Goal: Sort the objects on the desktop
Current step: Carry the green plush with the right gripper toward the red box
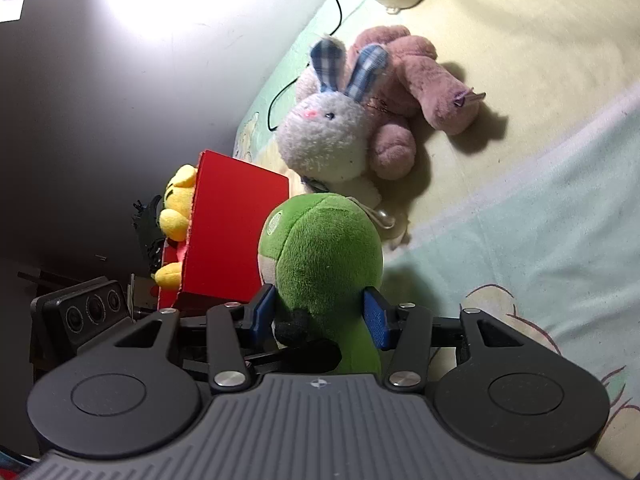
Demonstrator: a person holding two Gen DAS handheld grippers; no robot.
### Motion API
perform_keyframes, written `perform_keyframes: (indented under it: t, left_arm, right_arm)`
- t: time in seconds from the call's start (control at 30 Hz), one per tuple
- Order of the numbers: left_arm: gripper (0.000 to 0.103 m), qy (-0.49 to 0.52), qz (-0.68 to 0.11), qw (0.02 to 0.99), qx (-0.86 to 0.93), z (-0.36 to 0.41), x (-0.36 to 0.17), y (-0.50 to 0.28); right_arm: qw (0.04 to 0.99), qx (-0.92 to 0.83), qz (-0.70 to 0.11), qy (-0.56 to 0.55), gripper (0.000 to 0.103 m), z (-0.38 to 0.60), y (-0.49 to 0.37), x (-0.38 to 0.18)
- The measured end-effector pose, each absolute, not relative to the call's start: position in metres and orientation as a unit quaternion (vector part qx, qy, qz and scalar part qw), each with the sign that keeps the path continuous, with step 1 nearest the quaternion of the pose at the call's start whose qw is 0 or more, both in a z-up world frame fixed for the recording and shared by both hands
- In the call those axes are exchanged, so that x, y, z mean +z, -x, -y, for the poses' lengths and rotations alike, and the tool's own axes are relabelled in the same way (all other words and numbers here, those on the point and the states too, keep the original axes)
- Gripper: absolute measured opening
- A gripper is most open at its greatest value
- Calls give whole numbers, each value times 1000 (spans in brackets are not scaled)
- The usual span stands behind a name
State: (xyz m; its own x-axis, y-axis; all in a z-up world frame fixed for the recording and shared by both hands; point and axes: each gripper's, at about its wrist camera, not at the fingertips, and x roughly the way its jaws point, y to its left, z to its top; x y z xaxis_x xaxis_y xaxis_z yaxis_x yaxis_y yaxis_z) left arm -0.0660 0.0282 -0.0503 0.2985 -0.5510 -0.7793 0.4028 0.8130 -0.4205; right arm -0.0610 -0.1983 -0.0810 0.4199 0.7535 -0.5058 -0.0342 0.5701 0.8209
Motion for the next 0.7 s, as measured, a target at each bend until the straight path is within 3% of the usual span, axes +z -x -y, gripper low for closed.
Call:
perform_keyframes:
  t: [0.7]
  left_arm:
    - [66, 98, -367, 876, -296, -193, 63, 85]
  right_arm:
    - [824, 341, -330, -309, 51, 53, 64, 31]
